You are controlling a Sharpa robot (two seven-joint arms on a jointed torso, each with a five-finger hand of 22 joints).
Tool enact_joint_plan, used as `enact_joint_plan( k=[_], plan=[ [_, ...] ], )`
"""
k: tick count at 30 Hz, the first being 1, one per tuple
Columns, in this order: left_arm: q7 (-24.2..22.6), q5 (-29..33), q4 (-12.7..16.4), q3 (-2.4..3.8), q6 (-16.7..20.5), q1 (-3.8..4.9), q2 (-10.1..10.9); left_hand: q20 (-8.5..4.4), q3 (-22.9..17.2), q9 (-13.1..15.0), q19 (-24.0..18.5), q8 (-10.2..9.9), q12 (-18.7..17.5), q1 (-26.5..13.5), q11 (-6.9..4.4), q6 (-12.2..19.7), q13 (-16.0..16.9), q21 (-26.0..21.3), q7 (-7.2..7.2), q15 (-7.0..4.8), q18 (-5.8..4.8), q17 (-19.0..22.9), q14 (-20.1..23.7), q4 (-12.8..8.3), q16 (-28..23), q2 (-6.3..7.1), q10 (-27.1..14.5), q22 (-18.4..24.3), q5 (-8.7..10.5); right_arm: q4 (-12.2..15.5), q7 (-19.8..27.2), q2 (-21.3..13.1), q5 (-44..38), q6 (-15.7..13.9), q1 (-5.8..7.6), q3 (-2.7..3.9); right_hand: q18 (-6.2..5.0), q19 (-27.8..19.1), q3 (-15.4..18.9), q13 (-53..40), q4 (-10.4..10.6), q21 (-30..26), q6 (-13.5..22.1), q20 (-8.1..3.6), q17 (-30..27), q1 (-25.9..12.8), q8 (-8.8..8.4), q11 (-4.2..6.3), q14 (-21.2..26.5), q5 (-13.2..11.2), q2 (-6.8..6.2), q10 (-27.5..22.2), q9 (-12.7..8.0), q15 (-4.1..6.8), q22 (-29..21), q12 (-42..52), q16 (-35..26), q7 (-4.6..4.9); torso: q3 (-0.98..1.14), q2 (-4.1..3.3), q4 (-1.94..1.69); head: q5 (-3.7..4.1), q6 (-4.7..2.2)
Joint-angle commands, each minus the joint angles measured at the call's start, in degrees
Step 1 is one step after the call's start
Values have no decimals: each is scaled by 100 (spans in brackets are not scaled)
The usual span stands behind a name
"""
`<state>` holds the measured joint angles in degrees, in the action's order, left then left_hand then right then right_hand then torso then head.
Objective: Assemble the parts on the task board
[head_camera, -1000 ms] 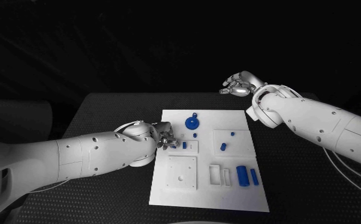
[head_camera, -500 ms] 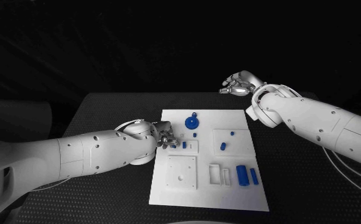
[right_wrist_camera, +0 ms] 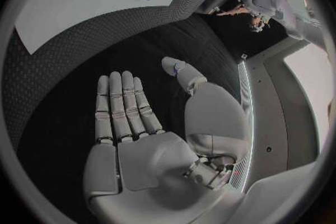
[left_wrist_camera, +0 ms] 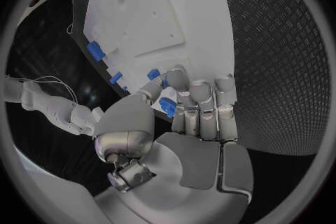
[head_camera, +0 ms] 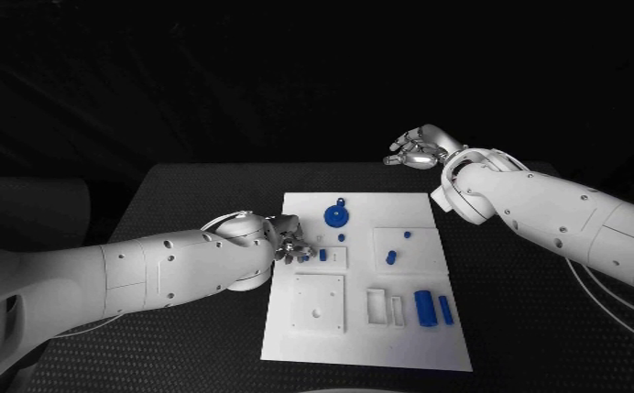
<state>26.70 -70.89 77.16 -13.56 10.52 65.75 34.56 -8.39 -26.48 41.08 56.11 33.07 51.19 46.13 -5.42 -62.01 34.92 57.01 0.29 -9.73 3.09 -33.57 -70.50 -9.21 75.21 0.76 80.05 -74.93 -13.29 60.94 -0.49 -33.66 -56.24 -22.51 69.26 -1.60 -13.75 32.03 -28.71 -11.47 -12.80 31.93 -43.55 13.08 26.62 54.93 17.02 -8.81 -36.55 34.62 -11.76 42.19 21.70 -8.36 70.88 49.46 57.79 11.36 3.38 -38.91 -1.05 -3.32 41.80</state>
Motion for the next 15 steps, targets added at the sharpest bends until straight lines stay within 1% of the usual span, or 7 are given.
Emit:
enact_joint_plan(
  k=[1, 5, 6, 7, 13, 14, 15],
  plan=[
    [21, 7, 0, -23, -159, -35, -29, -658, -5, 9, 28, -12, -38, -21, -23, 2, 14, 19, 13, -22, 35, -7, -7, 58, -6, 118, 7, -94, 43, 11, 36, -3, -2, 53, -1, 2, -6, -2, -4, 6, 36, -33, 42, 31, -8, -18, 31, 3, 45, 28, 34, -24, -6, -11, 5, 34, 34, 146, -4, 0, -4, 7, 6],
    [19, 1, -13, -22, -146, -35, -32, -662, -17, 18, 32, -15, -48, -58, -23, 7, 25, 16, 12, -29, 41, -10, -5, 143, -14, 211, 7, -91, 126, 13, 37, 2, -2, 53, -1, 2, -6, -2, -3, 8, 37, -34, 42, 31, -9, -20, 31, 3, 45, 28, 34, -24, -6, -12, 6, 35, 35, 146, -3, 0, -7, 8, -1],
    [20, 0, -14, -22, -148, -35, -31, -664, -26, 23, 32, -14, -51, -59, -25, 7, 30, 15, 11, -32, 45, -11, -5, 168, -15, 223, 8, -91, 208, 13, 37, 3, -2, 53, -1, 2, -6, -2, -3, 9, 37, -34, 42, 31, -10, -20, 31, 3, 45, 28, 34, -24, -6, -12, 6, 35, 35, 146, -3, -1, -7, 10, -4],
    [20, -2, -17, -22, -144, -35, -29, -666, -33, 32, 29, -15, -57, -55, -26, 10, 41, 13, 9, -36, 49, -17, -6, 208, -14, 242, 8, -92, 405, 18, 37, 2, -2, 56, -1, 2, -6, -2, -3, 10, 38, -34, 42, 31, -11, -21, 31, 3, 46, 28, 34, -24, -7, -12, 6, 36, 36, 146, -4, -3, -2, 12, -11],
    [25, -15, -27, -21, -110, -35, -1, -667, -22, 42, 25, -17, -64, -113, -29, 9, 55, 7, 7, -40, 53, -22, -6, 316, -17, 346, 10, -90, 523, 24, 34, -9, -2, 54, -1, 2, -7, -1, -2, 14, 40, -35, 42, 32, -14, -22, 32, 3, 46, 29, 34, -24, -8, -12, 8, 38, 38, 146, -4, -3, -2, 15, 13],
    [25, -18, -27, -20, -101, -35, 4, -670, -25, 45, 26, -19, -67, -127, -30, 10, 59, 5, 5, -42, 56, -23, -4, 355, -19, 380, 9, -89, 585, 25, 34, -9, -2, 54, -1, 2, -7, -1, -2, 14, 40, -35, 42, 32, -14, -22, 32, 3, 46, 29, 34, -24, -8, -12, 8, 38, 38, 146, -4, -4, -3, 16, 12],
    [28, -25, -28, -20, -84, -35, 8, -676, -33, 50, 24, -21, -72, -159, -35, 10, 68, -2, 1, -47, 65, -26, -3, 450, -22, 461, 10, -87, 821, 28, 33, -10, -2, 56, -1, 2, -7, -1, -2, 15, 41, -35, 42, 32, -14, -22, 32, 3, 46, 29, 34, -24, -8, -11, 8, 39, 38, 146, -5, -4, -3, 17, 9]
  ],
)
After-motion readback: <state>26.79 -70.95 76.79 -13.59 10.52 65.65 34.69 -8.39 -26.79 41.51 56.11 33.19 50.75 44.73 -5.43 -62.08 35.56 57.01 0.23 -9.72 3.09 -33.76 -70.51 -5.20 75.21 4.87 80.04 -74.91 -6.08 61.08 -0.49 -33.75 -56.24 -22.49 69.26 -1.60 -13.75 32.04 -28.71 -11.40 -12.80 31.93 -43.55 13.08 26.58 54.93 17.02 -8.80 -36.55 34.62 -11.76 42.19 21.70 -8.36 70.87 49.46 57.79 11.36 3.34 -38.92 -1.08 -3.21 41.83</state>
